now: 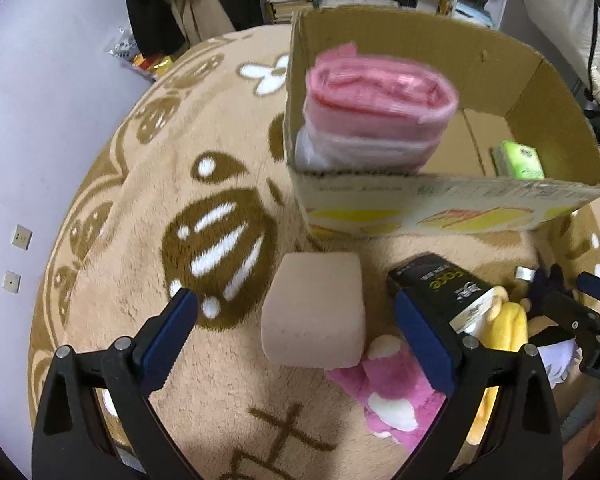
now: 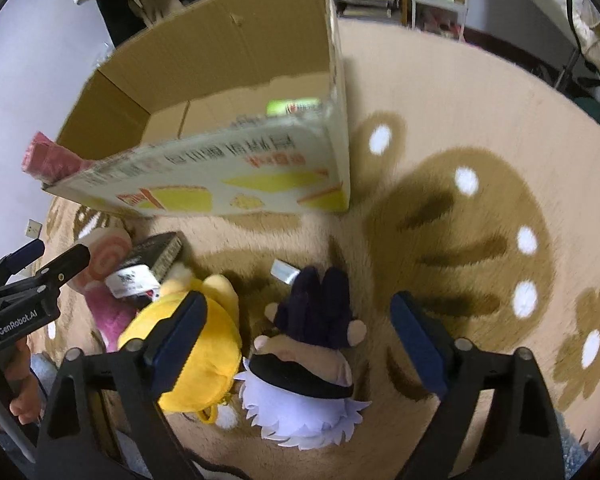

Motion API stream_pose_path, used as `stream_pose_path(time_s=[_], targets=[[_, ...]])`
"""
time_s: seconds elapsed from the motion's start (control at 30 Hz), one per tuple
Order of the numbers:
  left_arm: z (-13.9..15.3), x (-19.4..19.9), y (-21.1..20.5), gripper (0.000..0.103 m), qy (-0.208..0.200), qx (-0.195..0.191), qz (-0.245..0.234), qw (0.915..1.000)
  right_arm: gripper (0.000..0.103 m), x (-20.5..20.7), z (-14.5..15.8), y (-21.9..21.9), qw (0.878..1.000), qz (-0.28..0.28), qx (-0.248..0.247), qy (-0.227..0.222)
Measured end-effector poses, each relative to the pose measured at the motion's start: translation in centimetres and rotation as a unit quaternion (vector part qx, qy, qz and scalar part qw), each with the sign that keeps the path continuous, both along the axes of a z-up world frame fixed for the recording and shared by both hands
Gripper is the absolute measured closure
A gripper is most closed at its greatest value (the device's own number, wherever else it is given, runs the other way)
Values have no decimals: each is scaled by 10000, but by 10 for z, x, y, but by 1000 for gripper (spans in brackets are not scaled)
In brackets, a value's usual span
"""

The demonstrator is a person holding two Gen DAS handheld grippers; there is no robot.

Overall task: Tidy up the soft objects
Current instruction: 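Grasp the pink sponge block with the left tool while the right tool grasps the purple-hatted doll, then carry the sponge block and purple-hatted doll over the box with both tools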

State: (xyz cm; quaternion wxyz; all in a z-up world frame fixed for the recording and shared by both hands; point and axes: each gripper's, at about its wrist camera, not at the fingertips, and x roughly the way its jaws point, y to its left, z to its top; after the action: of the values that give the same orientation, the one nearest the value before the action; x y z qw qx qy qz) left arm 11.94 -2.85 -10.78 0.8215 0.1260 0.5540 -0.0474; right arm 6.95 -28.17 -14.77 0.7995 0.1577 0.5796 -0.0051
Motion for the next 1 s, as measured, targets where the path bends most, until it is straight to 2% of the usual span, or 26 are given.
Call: stream_pose_path(time_s=[0.07,0.1,0.27,0.3,0.43,0.63,0.73,1.0], targets=[[-4,0,-1,6,75,55,-23,10000,10,1,-6,0,9999,-12,6,123],[-6,0,-1,7,110,83,-40,9999,15,2,-8,-1,9998,-13,10,181],[-15,2,-1,24,321,-41,-27,9995,33,3,-22,0,9987,31,155,482],[-16,2,-1,29,359,-78,-17,9993,39,3,-24,1,9985,51,156,522],[-20,3,0,47,501,-229,36,9985,52,4,-29,6,9978,160,60,646],[-19,1,2,53,463,-252,83,9986,63,4,-24,9,9984,251,-23,513],[-19,0,3,56,436,-259,86,9987,72,6,-18,15,9988,287,-30,384],[-17,-4,4,60,365,-238,57,9990,73,8,-5,29,9987,464,-201,90]])
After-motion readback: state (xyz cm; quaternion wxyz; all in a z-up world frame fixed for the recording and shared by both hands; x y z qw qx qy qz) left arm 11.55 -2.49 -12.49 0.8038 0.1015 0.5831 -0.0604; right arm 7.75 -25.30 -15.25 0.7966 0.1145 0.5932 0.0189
